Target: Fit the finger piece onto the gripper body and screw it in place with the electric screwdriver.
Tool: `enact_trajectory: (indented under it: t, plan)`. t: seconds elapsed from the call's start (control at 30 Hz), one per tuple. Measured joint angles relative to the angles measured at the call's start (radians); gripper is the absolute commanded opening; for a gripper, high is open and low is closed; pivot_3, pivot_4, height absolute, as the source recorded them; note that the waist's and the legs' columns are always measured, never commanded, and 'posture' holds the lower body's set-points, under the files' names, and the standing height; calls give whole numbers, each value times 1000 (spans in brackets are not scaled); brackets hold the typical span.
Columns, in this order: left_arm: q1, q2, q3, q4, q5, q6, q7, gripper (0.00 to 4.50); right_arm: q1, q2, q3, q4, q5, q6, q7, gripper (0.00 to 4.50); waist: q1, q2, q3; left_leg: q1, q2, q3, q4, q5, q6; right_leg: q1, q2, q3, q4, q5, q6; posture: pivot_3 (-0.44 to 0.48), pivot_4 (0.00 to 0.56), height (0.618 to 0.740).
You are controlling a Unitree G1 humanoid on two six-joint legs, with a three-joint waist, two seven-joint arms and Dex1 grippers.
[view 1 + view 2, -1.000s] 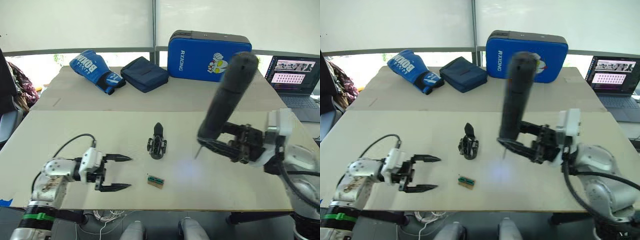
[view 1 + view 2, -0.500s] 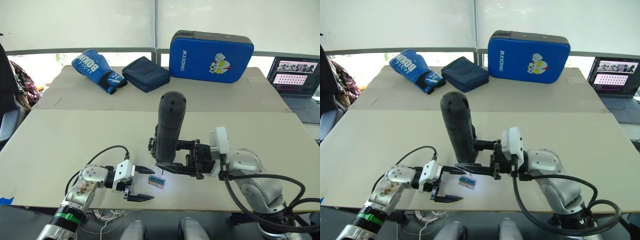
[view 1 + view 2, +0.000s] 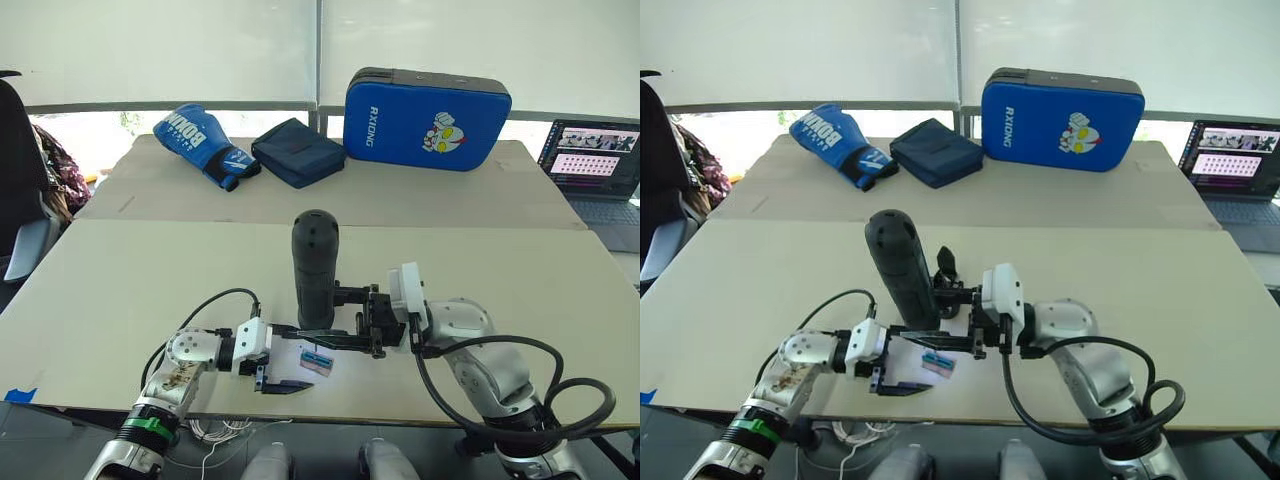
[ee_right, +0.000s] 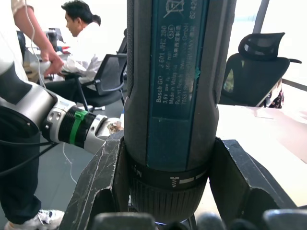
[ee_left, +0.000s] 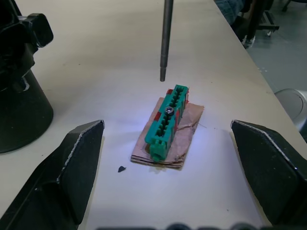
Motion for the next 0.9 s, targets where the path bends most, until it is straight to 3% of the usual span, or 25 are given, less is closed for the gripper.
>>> enact_trajectory:
  t: [0.9]
  plan:
    - [-8, -16, -5, 30, 1, -36, -14, 4477, -2, 11, 1, 51, -9, 0, 26, 1915, 3, 0, 0, 0, -1, -1, 0, 0, 0, 1, -1, 0, -1, 0, 1, 0, 150, 740]
